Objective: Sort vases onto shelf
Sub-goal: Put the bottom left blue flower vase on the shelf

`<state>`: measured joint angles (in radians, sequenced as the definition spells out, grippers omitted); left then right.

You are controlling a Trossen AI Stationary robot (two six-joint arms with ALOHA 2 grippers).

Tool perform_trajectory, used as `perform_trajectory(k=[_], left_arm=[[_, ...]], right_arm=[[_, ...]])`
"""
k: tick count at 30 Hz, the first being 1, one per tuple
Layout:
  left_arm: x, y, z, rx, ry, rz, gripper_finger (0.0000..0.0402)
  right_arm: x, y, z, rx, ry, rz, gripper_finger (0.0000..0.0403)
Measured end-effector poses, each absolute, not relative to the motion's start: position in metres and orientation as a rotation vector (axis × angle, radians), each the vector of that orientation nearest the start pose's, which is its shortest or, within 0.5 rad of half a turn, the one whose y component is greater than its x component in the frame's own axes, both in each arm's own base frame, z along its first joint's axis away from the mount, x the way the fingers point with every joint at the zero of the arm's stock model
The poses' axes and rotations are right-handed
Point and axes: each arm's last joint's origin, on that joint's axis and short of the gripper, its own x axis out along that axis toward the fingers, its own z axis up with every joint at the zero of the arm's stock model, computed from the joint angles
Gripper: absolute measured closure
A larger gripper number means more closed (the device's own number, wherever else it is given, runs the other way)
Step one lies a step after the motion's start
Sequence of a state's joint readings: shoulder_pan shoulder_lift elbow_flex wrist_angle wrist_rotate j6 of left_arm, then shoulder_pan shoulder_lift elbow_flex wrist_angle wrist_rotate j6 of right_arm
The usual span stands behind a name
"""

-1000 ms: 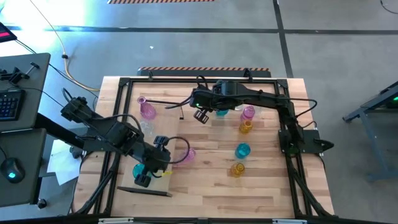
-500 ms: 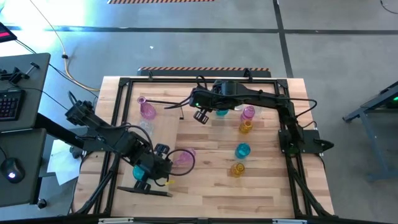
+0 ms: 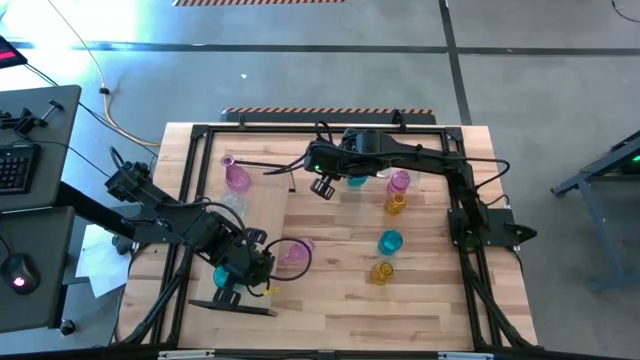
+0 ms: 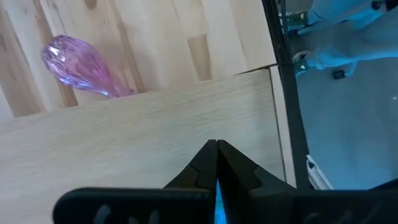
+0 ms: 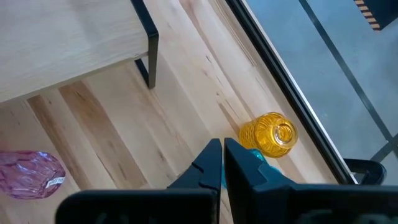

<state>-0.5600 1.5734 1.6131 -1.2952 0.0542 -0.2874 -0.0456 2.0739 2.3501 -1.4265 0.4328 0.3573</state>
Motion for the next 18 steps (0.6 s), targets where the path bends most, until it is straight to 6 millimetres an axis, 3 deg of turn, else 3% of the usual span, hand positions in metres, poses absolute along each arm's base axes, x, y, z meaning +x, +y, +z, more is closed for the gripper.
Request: perform_trajectory(k=[18], left_arm=[[0.236,-0.163,0.344,0.024,1.379,-0.312,0.0401]], right_arm=[[0.406,-0.030,0.374,0.106,1.029,-0.598,0.0403]])
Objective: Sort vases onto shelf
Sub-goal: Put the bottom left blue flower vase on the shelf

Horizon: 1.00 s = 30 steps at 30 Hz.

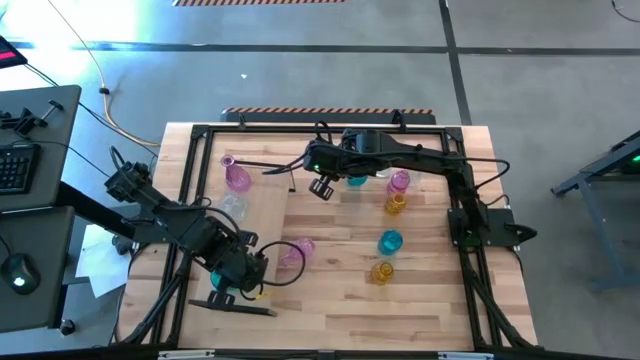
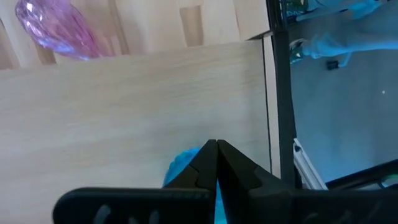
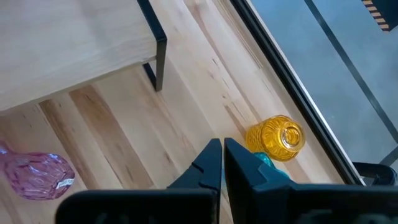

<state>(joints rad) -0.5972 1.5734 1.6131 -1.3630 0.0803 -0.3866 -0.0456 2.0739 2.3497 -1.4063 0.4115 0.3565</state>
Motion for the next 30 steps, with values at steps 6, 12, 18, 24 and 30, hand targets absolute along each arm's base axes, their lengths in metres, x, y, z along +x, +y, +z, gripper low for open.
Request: perform_trajectory(k=[6,12,18,24,30], left_arm=[[0.233,-0.164,0.343,0.003,1.411,-0.300,0.0401],[0.230,-0.166,0.343,-0.029,1.436,-0.300,0.0401],[0.226,-0.171,0.343,-0.046,1.450,-0.296,0.0401],[0.222,-0.172,0.343,-0.059,1.479,-0.266,0.0401],[0.220,-0.174,0.343,-0.071,1.485,-0.255,0.0401]], right_arm=[[0.406,-0.030,0.374,0.105,1.026,-0.594,0.0403],[0.406,-0.030,0.374,0.105,1.031,-0.581,0.0403],[0.406,-0.029,0.374,0.103,1.034,-0.571,0.0403],[0.406,-0.029,0.374,0.098,1.037,-0.566,0.0403],[0.406,-0.029,0.374,0.098,1.036,-0.565,0.0403]])
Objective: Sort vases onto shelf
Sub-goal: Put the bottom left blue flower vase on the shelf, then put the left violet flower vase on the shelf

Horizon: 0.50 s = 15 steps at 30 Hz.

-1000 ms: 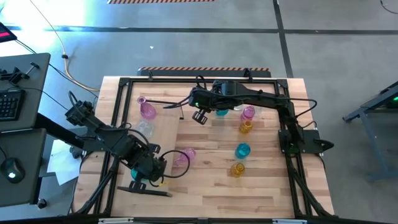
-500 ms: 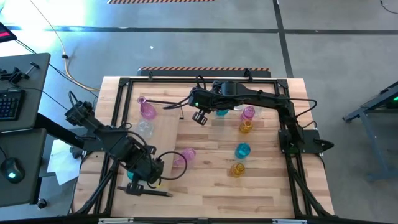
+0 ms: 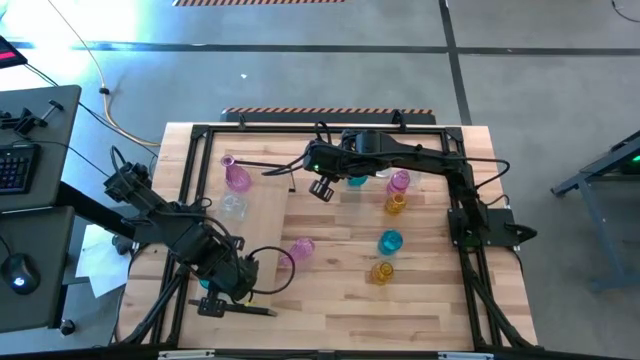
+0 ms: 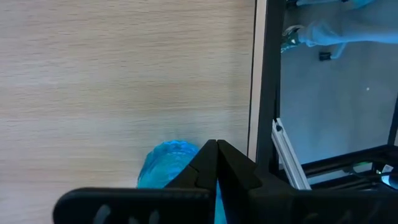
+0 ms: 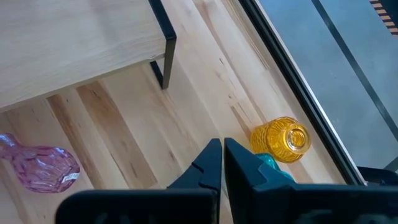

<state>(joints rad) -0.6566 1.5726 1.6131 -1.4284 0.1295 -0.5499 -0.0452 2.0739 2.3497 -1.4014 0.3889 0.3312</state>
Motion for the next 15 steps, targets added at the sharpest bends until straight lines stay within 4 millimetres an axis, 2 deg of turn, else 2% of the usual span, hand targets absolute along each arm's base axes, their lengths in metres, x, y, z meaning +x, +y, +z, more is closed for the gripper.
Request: perform_trajectory(k=[10,15], left_arm=[[0.220,-0.175,0.343,-0.090,1.479,-0.239,0.0401],[0.232,-0.170,0.353,-0.066,1.358,-0.247,0.0401]], right_arm=[[0.406,-0.029,0.374,0.085,1.043,-0.550,0.0403],[0.406,-0.029,0.374,0.077,1.045,-0.546,0.0403]])
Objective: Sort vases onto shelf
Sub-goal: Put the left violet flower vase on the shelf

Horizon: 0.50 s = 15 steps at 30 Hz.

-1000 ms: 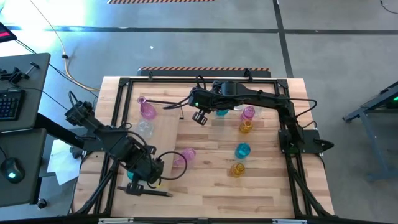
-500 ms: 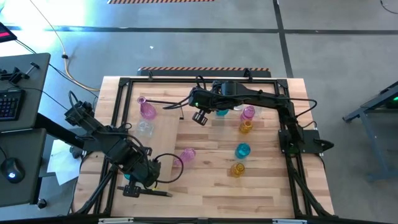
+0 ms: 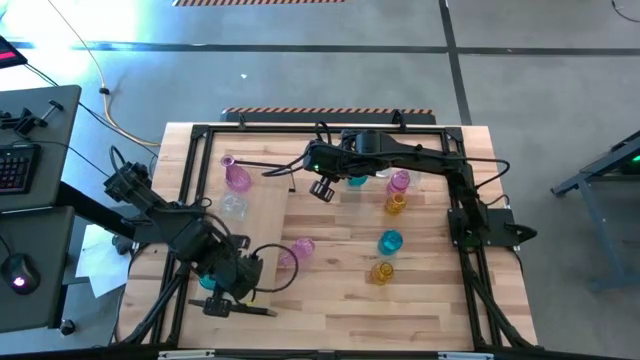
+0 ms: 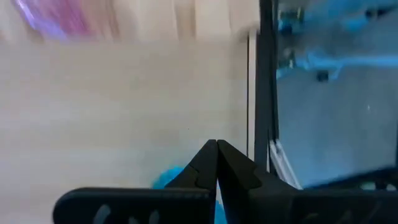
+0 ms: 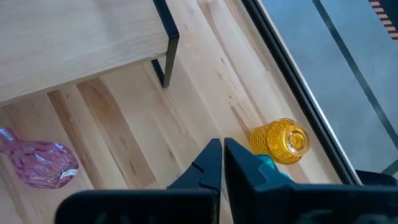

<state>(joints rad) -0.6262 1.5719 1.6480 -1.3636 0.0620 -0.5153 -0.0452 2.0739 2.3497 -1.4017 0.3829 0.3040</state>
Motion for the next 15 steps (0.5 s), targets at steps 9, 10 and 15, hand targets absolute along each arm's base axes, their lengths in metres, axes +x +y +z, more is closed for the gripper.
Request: perform_trajectory(k=[9,10,15], left_arm=[[0.257,-0.127,0.399,0.015,1.070,-0.079,0.0401],[0.258,-0.120,0.405,0.031,1.035,-0.045,0.0401],[0.265,-0.082,0.431,0.081,0.886,0.178,0.0401]], right_arm=[[0.380,-0.047,0.397,0.032,1.032,-0.650,0.0403],[0.373,-0.053,0.404,0.031,1.017,-0.682,0.0403],[0.332,-0.080,0.438,0.085,0.934,-0.784,0.0403]])
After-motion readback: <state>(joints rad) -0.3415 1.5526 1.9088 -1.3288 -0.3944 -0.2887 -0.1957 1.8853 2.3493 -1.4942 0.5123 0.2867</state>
